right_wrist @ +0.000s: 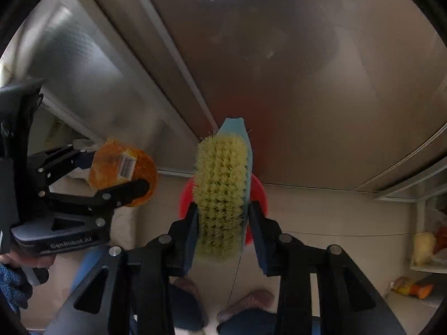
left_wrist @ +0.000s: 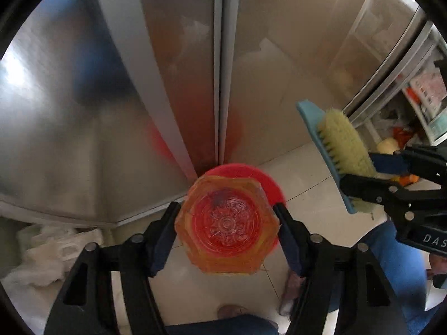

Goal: Collect trash
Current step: 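Lift the cup and brush and carry them down over the red bin, then open the left tool to drop the cup while the right drops the brush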

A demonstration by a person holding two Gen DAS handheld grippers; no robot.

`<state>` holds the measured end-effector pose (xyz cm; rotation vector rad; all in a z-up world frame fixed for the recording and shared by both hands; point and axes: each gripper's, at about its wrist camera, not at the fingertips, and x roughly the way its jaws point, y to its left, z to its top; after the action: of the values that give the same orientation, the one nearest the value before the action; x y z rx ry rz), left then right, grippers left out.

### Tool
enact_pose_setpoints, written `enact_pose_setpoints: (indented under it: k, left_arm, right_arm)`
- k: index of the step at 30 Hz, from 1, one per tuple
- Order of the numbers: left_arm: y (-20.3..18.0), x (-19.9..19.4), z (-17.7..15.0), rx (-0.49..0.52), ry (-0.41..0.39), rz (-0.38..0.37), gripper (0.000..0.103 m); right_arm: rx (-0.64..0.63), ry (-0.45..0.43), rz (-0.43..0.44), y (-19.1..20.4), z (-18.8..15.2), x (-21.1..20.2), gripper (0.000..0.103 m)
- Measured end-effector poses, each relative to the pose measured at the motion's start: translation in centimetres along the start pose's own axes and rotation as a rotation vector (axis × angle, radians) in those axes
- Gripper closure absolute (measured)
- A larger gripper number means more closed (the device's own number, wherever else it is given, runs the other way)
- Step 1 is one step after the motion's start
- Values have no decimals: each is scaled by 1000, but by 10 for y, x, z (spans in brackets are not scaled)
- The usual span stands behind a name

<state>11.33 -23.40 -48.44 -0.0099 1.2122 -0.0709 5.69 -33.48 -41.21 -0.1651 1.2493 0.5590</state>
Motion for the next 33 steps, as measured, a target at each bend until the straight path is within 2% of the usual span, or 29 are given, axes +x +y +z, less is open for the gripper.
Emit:
enact_pose_setpoints:
  k: [6, 7, 8, 13, 18, 19, 22, 33]
  left_arm:
    - [1, 81, -22, 38, -12, 17, 37]
    - [0, 92, -27, 41, -12, 13, 31]
    - [-1, 102, -31, 46, -17, 10, 18]
    - [-6, 133, -44, 44, -26, 14, 16]
    - [-3, 128, -46, -9, -17, 42, 5]
    - [2, 125, -48, -17, -22, 54, 0]
    - [12, 116, -53, -37, -37, 75, 0]
    - [46, 101, -69, -89, -60, 122, 0]
  right_arm:
    - [1, -30, -8, -20, -15, 74, 70]
    - [-1, -33, -6, -24, -17, 83, 70]
    - [-6, -39, -8, -27, -19, 92, 70]
    - [-25, -33, -10, -42, -33, 124, 70]
    - [-20, -19, 5, -40, -35, 129, 70]
    - [-21, -20, 6, -38, -30, 130, 70]
    - [-28, -13, 14, -38, -13, 137, 69]
    - [-121, 40, 22, -20, -9, 161, 68]
